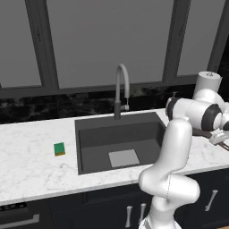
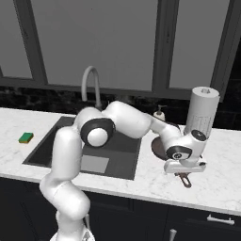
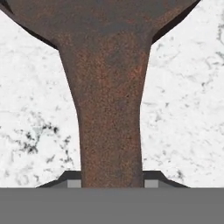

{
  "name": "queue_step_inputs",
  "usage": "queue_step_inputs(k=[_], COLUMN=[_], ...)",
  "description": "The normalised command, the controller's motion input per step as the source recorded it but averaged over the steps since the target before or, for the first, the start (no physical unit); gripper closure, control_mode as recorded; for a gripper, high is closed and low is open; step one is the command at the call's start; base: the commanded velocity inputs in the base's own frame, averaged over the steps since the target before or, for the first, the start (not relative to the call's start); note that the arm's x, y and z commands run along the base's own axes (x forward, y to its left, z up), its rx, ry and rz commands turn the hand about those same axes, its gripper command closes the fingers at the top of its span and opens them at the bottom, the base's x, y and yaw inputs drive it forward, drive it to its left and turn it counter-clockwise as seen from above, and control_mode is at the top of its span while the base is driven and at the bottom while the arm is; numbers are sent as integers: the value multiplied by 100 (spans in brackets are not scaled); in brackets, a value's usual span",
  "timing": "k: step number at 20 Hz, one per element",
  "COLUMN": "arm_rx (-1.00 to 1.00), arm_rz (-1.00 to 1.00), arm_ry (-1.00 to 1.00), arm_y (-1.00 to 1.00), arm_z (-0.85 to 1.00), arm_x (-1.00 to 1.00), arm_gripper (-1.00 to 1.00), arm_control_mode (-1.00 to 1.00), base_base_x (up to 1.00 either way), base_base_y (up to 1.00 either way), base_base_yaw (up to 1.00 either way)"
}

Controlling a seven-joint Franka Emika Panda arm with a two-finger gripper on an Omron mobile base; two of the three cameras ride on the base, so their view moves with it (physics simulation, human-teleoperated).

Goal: Pick the pan and sponge and place them into the sink. Then turn on the water.

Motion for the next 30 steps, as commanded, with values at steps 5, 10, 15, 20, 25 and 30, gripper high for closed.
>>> queue_step_inputs(k=[5, 10, 15, 20, 25, 30], arm_rx=[-2, -14, -17, -4, 0, 0], arm_rz=[31, 40, 36, 23, 16, 12], arm_ry=[-10, -5, 0, -1, 0, 1], arm_y=[93, 100, 100, 100, 100, 99], arm_z=[56, 55, 30, 0, 1, 0], arm_x=[-54, -24, -1, 2, 33, 61], arm_gripper=[100, 100, 100, 100, 100, 100], arm_control_mode=[-100, -100, -100, -100, -100, -100], base_base_x=[0, 0, 0, 0, 0, 0], base_base_y=[0, 0, 0, 0, 0, 0], base_base_yaw=[0, 0, 0, 0, 0, 0])
